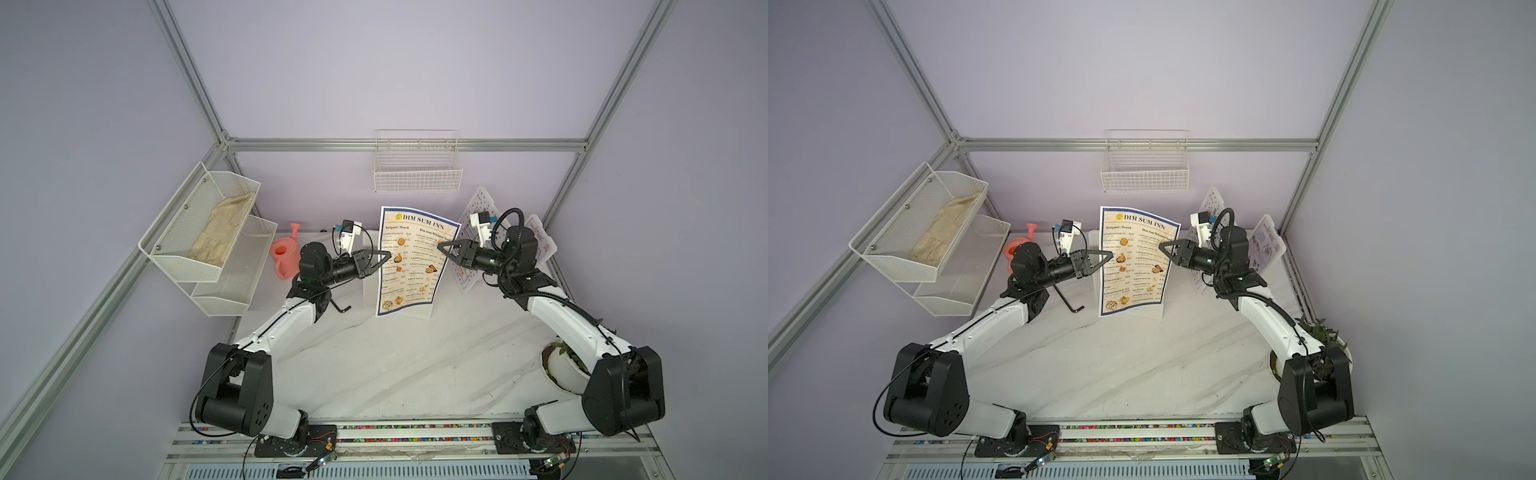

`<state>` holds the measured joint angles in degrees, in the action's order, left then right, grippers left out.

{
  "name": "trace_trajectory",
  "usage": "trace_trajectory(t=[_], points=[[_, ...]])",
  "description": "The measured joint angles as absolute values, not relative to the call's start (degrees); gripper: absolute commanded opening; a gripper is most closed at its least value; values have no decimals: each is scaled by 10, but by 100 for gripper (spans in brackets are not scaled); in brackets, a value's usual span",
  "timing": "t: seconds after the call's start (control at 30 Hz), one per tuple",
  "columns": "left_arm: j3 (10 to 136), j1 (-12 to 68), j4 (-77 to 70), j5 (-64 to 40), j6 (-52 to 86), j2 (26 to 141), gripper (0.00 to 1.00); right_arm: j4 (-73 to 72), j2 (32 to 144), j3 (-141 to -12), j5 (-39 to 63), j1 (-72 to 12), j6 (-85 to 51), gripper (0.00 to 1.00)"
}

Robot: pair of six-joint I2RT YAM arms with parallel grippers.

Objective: Insert the menus into the narrow rack
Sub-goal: Pick up the menu from the center of the board.

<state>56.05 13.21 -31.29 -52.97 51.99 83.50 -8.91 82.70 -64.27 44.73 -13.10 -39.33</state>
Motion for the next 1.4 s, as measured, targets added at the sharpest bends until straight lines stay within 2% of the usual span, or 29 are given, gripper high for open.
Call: trace_trajectory(t=[0.07, 0.23, 0.77, 1.3, 1.4], points=[[565, 129, -326, -533, 530, 835, 0, -98, 831, -643, 451, -130, -394, 58], [579, 125, -347, -539, 551, 835, 0, -125, 833, -643, 471, -129, -394, 58], [655, 105, -285, -576, 534, 835, 0, -161, 851, -667, 548, -110, -384, 46], [706, 104, -258, -631, 528, 835, 0, -221, 883, -721, 609, -109, -406, 45], [713, 102, -248, -637, 524, 836, 0, -222, 884, -721, 615, -109, -406, 42]])
